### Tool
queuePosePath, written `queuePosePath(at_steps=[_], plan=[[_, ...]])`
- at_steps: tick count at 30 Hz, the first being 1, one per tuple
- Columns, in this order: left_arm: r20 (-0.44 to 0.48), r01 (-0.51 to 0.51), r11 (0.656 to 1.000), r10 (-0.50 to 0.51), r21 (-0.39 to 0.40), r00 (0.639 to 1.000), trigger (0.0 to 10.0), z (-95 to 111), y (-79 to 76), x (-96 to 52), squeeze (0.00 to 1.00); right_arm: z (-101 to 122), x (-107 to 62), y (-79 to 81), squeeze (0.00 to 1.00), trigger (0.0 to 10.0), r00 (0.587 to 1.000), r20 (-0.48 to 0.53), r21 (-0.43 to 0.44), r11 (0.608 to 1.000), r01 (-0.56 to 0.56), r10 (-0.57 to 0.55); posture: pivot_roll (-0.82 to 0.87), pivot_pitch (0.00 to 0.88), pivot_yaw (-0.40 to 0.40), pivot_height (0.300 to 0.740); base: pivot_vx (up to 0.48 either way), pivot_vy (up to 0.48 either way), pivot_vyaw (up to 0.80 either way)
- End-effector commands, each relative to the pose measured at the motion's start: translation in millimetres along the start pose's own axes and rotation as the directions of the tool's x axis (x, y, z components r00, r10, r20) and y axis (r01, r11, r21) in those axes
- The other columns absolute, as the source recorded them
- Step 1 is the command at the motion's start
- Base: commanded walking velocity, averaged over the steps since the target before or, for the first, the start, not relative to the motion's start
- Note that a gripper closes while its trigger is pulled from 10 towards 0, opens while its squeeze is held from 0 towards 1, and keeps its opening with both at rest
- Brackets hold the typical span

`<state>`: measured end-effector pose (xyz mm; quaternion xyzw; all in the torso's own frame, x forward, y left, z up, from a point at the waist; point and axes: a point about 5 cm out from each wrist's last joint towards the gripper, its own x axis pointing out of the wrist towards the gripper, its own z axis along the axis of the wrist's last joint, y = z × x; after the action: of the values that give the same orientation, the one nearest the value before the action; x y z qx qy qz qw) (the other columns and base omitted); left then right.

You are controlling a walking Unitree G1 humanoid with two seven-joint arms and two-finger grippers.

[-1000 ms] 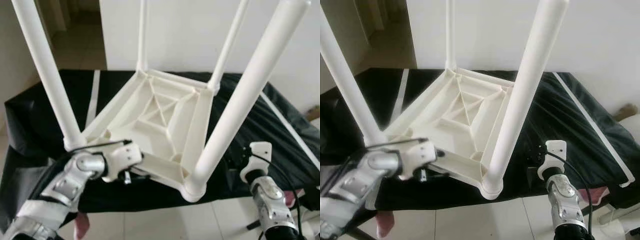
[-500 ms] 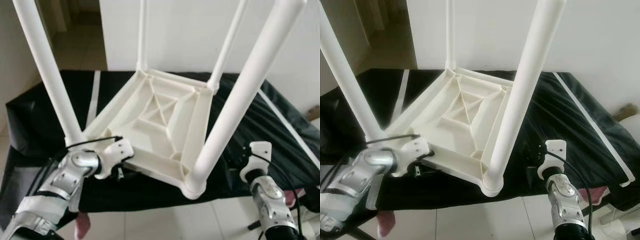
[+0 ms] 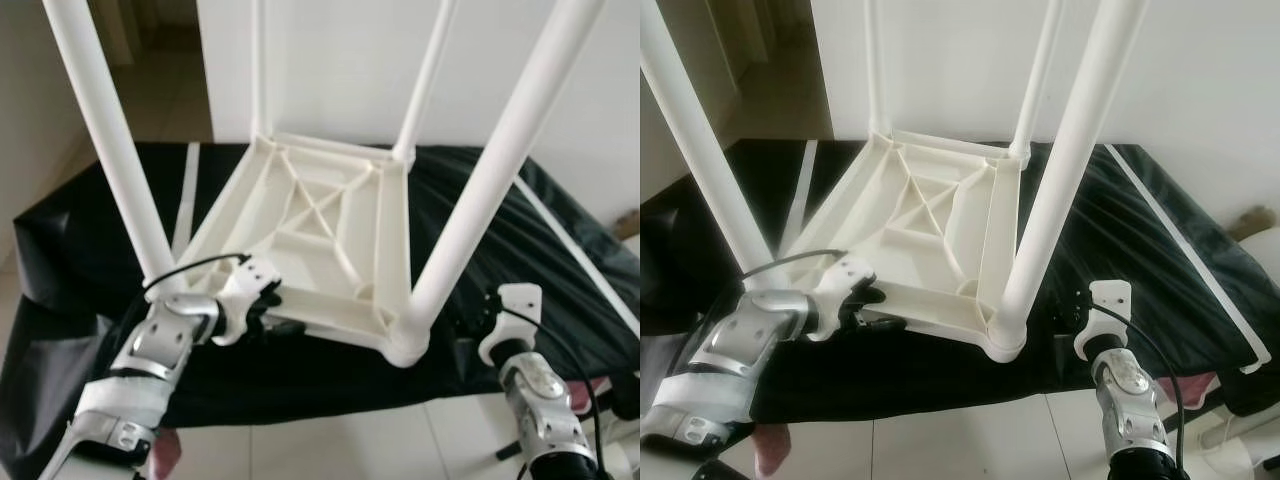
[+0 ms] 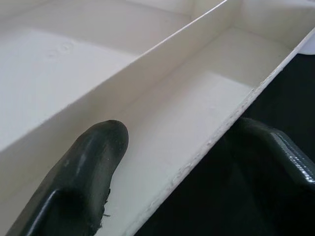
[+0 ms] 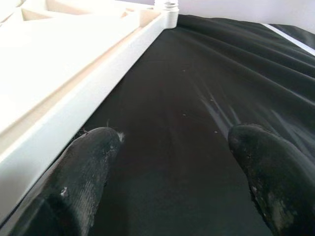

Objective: Building children table

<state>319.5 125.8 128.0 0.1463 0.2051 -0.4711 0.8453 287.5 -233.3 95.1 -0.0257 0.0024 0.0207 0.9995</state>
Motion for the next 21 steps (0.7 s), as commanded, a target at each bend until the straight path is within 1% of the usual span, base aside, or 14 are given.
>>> queuePosePath(at_steps=[1,2,4,7,8,9,11,14,15,16,18,21], plan=[[0.031,-0.323,0.946,0.323,0.027,0.946,10.0,7.5,9.8,2.2,0.00,-0.4,0.2,0.0,0.00,10.0,1.000,-0.004,0.008,1.000,0.005,-0.005,0.09,0.000,-0.053,0.740,0.000,0.000,0.00],[0.040,-0.309,0.950,0.308,0.041,0.951,10.0,8.8,6.5,5.0,0.00,-0.2,0.1,0.1,0.00,10.0,1.000,-0.003,0.007,1.000,0.005,-0.005,0.09,0.000,-0.053,0.740,0.000,0.000,0.00],[0.040,-0.309,0.950,0.308,0.041,0.951,10.0,8.8,6.5,5.0,0.00,-0.2,0.1,0.1,0.00,10.0,1.000,-0.003,0.007,1.000,0.005,-0.005,0.09,0.000,-0.053,0.740,0.000,0.000,0.00],[0.094,-0.256,0.964,0.248,0.074,0.964,10.0,15.4,-2.4,7.5,0.00,1.1,-1.5,-0.8,0.00,10.0,1.000,0.004,0.005,1.000,0.007,-0.007,0.09,0.000,-0.052,0.740,0.000,0.000,0.00],[0.148,-0.178,0.980,0.165,0.084,0.975,10.0,21.1,-11.3,6.3,0.00,1.3,-4.4,-1.9,0.00,10.0,1.000,0.004,0.005,1.000,0.003,-0.003,0.09,0.000,-0.052,0.740,0.000,0.000,0.00],[0.184,-0.123,0.988,0.104,0.094,0.977,10.0,25.0,-17.6,5.0,0.00,1.4,-6.5,-2.6,0.00,10.0,1.000,0.003,0.004,1.000,0.000,0.000,0.09,0.000,-0.052,0.740,0.000,0.000,0.00],[0.241,-0.036,0.991,0.003,0.132,0.970,10.0,31.3,-28.9,0.5,0.00,2.0,-12.5,-6.4,0.00,10.0,1.000,-0.001,-0.010,1.000,-0.029,0.029,0.09,0.000,-0.049,0.740,0.000,0.000,0.00],[0.266,-0.015,0.990,-0.024,0.140,0.964,10.0,33.5,-32.3,-1.9,0.00,3.9,-15.5,-7.9,0.00,10.0,0.998,0.002,-0.013,0.998,-0.055,0.055,0.09,0.000,-0.044,0.740,0.000,0.000,0.00],[0.332,0.003,0.977,-0.075,0.211,0.940,10.0,39.6,-39.9,-8.7,0.00,9.6,-21.8,-7.8,0.00,10.0,0.992,0.007,-0.019,0.992,-0.123,0.123,0.08,0.000,-0.040,0.740,0.000,0.000,0.00],[0.352,0.003,0.974,-0.086,0.228,0.932,10.0,40.8,-42.3,-11.1,0.00,11.5,-24.3,-7.6,0.00,10.0,0.989,0.007,-0.023,0.989,-0.146,0.146,0.08,0.000,-0.041,0.740,0.000,0.000,0.00],[0.362,0.002,0.972,-0.089,0.236,0.928,10.0,41.3,-43.5,-12.4,0.00,12.3,-25.6,-7.5,0.00,10.0,0.988,0.005,-0.026,0.987,-0.157,0.157,0.08,0.000,-0.041,0.740,0.000,0.000,0.00],[0.349,-0.008,0.969,-0.082,0.248,0.934,10.0,36.1,-43.9,-14.8,0.00,15.5,-31.8,-6.9,0.00,10.0,0.976,-0.009,-0.038,0.976,-0.216,0.215,0.09,0.000,-0.042,0.740,0.000,0.000,0.00]])
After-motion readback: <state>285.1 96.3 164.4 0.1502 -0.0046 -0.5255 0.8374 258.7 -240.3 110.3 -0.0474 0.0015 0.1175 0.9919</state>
